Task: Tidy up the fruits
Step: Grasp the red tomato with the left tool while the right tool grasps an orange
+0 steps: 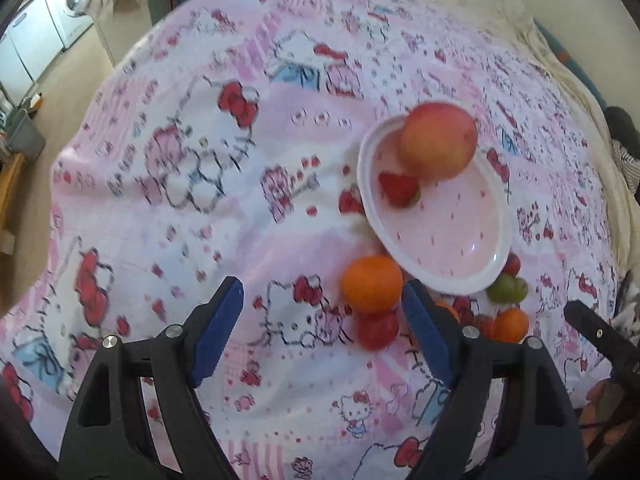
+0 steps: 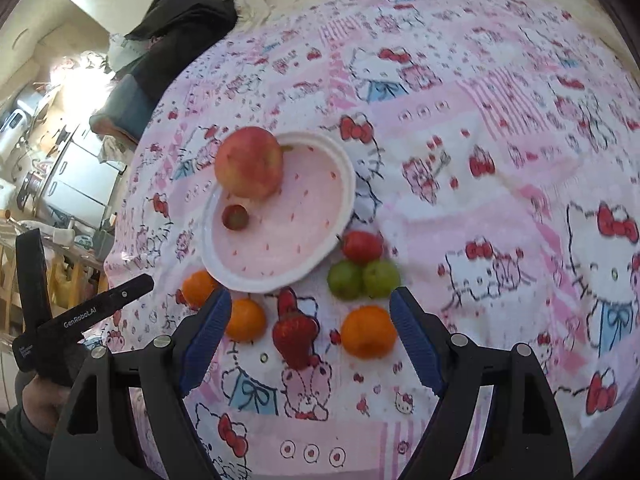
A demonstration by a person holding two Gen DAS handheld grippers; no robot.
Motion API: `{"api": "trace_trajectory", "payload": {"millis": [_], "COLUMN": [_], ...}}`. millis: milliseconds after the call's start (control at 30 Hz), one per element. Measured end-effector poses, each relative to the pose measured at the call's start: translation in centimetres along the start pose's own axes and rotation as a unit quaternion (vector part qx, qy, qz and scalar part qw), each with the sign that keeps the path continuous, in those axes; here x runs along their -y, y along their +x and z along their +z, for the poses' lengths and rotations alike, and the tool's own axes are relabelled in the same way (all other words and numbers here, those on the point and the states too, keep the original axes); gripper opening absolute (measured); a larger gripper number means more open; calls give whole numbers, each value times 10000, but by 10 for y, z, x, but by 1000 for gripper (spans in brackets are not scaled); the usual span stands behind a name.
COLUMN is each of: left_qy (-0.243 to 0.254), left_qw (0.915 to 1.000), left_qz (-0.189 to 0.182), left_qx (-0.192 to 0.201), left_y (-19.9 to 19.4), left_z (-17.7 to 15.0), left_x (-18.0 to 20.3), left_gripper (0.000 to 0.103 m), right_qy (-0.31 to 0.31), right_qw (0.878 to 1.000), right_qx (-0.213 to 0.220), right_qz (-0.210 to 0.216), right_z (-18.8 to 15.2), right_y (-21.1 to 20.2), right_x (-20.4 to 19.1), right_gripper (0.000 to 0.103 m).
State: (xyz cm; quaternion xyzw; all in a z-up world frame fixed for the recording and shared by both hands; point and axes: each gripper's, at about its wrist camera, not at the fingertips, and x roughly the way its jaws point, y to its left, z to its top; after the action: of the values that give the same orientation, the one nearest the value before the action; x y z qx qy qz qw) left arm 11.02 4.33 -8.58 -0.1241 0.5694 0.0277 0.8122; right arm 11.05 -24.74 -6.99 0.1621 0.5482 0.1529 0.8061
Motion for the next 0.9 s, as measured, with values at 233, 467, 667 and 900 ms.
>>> {"api": "trace_trajectory", "payload": {"millis": [233,467,667,900], "left_qy": [43,177,396,440], "left_qw": [9982,9968,9959,9961], "left_qz": [-132,-134,-102,-99], "left_qx": [-577,-772,-813,-763], "left_y": [32,51,56,47], "left_z": [-22,-27,-26,-26], "left_x": [21,37,42,41], "left_gripper": [77,54,35,27], "right_qy": [173,313,283,286], "right_qw": [9997,9993,9994,9987], "right_qx": [-117,-173,-197,-374], "right_qz": [-87,-79,-77,-203], "right_z": [-1,0,2,0], "right_y": [7,9,11,21], "right_x": [12,19,18,19], "right_gripper": [84,84,84,84]}}
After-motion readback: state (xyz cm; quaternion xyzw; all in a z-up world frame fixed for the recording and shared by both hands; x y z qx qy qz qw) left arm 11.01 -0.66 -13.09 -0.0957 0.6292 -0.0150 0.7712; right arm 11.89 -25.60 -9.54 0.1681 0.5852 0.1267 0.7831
